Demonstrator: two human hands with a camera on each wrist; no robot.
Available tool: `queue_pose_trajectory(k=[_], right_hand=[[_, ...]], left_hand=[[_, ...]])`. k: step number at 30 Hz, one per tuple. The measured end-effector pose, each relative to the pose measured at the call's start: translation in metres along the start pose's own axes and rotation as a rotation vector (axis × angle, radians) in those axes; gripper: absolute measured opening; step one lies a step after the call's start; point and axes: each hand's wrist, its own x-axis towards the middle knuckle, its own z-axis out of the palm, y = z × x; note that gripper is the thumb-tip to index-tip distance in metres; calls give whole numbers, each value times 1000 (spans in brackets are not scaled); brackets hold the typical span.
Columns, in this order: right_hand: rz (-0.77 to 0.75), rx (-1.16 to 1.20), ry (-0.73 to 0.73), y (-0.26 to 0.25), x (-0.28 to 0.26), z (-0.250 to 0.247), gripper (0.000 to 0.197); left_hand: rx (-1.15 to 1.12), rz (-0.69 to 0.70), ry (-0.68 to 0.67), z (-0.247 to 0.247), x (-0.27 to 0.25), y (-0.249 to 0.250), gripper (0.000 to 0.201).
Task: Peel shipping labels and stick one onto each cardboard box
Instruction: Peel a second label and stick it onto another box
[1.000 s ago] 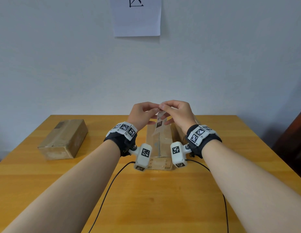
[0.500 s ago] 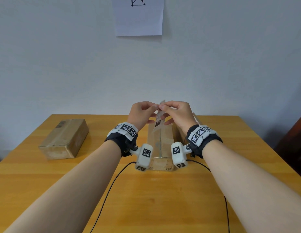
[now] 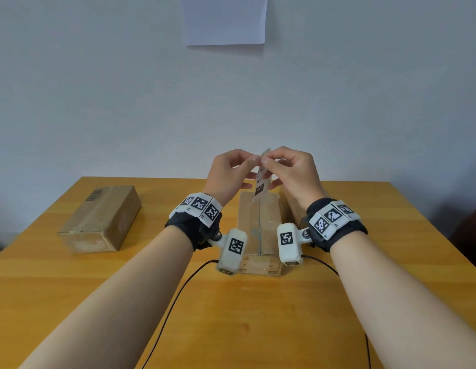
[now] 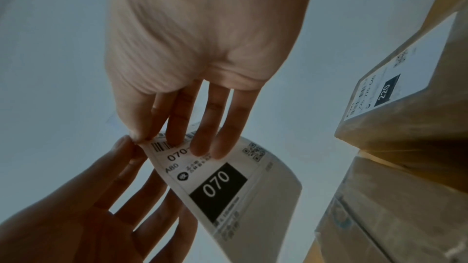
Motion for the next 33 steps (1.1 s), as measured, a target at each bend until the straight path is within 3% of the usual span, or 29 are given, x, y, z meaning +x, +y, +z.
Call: queue_pose_trajectory(k=[20, 33], right_hand=[[31, -34, 6, 17, 14, -4, 9], [134, -44, 7, 12, 12, -3, 10]], left_hand=[[6, -30, 57, 10, 19, -19, 16], [123, -40, 72, 8, 14, -17, 13]])
